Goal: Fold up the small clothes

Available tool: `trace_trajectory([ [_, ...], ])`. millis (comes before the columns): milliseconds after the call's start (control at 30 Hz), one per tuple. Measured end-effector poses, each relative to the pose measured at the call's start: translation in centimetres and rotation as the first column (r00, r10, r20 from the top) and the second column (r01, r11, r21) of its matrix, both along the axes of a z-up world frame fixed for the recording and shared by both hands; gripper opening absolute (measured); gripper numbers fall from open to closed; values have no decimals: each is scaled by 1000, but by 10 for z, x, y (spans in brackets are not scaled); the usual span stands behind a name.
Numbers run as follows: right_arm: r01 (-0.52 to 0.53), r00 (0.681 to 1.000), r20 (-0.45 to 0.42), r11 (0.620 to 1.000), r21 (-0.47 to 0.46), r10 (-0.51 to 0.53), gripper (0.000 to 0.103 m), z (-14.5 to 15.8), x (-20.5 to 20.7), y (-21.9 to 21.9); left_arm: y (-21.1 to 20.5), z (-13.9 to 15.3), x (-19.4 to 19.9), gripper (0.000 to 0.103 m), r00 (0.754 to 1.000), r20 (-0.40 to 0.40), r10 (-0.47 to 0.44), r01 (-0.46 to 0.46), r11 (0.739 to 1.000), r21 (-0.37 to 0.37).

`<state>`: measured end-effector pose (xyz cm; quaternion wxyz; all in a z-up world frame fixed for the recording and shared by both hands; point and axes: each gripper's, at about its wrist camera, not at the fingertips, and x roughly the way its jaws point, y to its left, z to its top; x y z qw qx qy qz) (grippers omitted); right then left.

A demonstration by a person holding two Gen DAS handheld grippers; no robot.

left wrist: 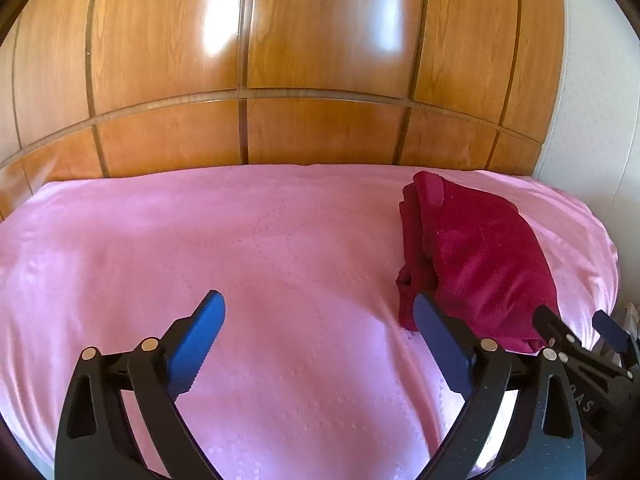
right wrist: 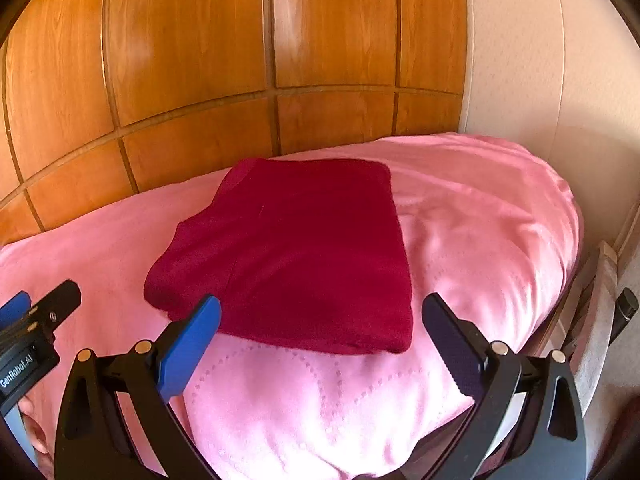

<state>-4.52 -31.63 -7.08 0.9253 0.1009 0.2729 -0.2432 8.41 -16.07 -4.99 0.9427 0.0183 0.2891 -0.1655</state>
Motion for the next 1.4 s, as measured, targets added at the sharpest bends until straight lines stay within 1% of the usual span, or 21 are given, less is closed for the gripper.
trace_trajectory([
  [200, -6, 1000, 1, 1000, 14, 6, 100, -2, -1, 0, 2, 2, -3, 99, 1000, 8, 11, -11, 1000, -6],
  [733, -19, 1000, -2, 999, 35, 19, 100, -5, 1, -2, -6, 3, -7, 99, 999, 29, 27, -28, 999, 32],
  [1400, -22, 1000, -3, 999, 47, 23, 100, -7, 2, -2, -9, 1, -9, 99, 999, 32, 23, -25, 999, 43],
])
